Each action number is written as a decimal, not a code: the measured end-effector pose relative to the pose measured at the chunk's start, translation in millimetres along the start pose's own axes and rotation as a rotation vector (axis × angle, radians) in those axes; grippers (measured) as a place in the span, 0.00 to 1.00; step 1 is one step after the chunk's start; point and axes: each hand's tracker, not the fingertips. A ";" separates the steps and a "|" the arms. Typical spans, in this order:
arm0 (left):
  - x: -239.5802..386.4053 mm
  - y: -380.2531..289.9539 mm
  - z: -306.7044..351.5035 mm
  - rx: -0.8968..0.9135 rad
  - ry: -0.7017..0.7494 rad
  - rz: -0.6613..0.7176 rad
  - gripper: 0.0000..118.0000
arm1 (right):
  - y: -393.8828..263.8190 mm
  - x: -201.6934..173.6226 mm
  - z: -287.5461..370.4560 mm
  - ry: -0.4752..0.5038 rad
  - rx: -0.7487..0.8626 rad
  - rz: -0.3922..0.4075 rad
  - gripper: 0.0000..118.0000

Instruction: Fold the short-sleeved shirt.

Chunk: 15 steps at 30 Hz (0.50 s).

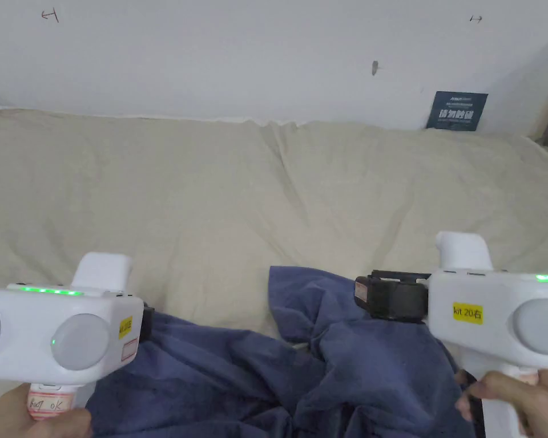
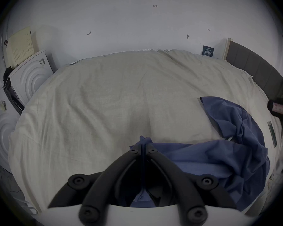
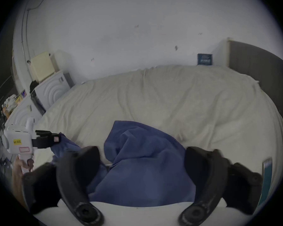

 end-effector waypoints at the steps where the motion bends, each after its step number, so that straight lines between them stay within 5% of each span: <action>1: -0.8 -1.0 -0.5 -0.003 -0.001 0.001 0.03 | 9.4 8.2 -12.8 -0.015 -0.024 0.035 0.90; 10: -1.8 -1.9 -5.4 -0.019 -0.004 0.015 0.03 | 14.9 59.9 -128.2 -0.184 -0.416 -0.014 0.90; 12: -1.5 -2.1 -6.6 -0.022 -0.004 0.011 0.03 | 5.8 51.9 -130.6 -0.185 -0.352 0.086 0.90; 15: -0.3 -2.1 -8.1 -0.026 -0.001 0.009 0.03 | 11.4 38.3 -123.6 -0.232 -0.369 0.094 0.75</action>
